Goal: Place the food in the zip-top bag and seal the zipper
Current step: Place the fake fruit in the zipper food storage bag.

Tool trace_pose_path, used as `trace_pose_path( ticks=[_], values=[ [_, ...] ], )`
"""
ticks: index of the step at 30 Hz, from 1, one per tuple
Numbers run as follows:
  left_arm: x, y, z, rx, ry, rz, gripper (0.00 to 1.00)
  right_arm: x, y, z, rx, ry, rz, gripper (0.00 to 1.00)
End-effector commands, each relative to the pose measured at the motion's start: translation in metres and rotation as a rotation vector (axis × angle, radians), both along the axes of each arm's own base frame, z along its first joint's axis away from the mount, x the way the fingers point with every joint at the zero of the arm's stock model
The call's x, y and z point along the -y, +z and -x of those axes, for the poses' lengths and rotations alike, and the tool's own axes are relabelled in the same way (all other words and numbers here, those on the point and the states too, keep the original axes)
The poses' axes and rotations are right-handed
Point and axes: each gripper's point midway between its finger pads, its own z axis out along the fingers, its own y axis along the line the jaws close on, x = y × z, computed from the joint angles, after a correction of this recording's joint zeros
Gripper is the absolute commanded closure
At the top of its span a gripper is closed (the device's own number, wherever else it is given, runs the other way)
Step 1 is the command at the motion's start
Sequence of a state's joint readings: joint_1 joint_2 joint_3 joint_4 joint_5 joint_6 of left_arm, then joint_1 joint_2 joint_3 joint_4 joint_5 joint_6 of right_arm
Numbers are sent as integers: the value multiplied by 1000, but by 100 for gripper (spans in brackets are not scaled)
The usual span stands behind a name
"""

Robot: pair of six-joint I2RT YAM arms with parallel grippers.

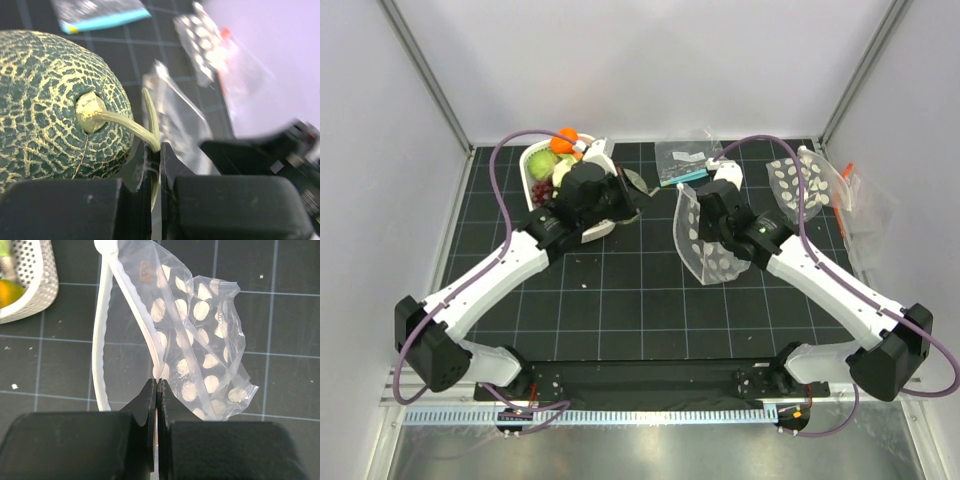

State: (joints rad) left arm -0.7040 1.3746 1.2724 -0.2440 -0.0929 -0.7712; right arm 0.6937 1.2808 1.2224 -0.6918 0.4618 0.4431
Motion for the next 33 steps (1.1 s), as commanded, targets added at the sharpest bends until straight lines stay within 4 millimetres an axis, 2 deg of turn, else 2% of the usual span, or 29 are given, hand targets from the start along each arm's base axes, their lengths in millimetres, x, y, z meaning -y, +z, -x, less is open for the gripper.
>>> trace_pose_path(
  ticks=[1, 8, 9, 11, 15, 21, 25, 28, 33],
  values=[
    [25, 42, 44, -19, -242, 144, 100, -15, 24, -2, 51, 52, -81, 99],
    [40, 70, 83, -48, -441, 255, 100, -22, 33, 2, 53, 104, -186, 99],
    [41, 72, 87, -57, -452, 273, 100, -23, 30, 3, 44, 113, -204, 99],
    [42, 88, 99, -26, -508, 325, 100, -29, 37, 5, 55, 144, -279, 99],
    [45, 114, 115, 13, -583, 455, 100, -36, 39, 10, 46, 178, -346, 99],
    [52, 136, 132, 32, -650, 557, 100, -45, 49, 20, 54, 226, -422, 99],
    [60, 137, 133, 29, -667, 611, 100, -43, 56, 25, 64, 224, -451, 99],
    [68, 130, 133, 16, -668, 623, 100, -41, 54, 28, 59, 213, -456, 99],
    [79, 108, 129, -44, -683, 695, 100, -35, 54, 31, 65, 184, -471, 99]
  ],
)
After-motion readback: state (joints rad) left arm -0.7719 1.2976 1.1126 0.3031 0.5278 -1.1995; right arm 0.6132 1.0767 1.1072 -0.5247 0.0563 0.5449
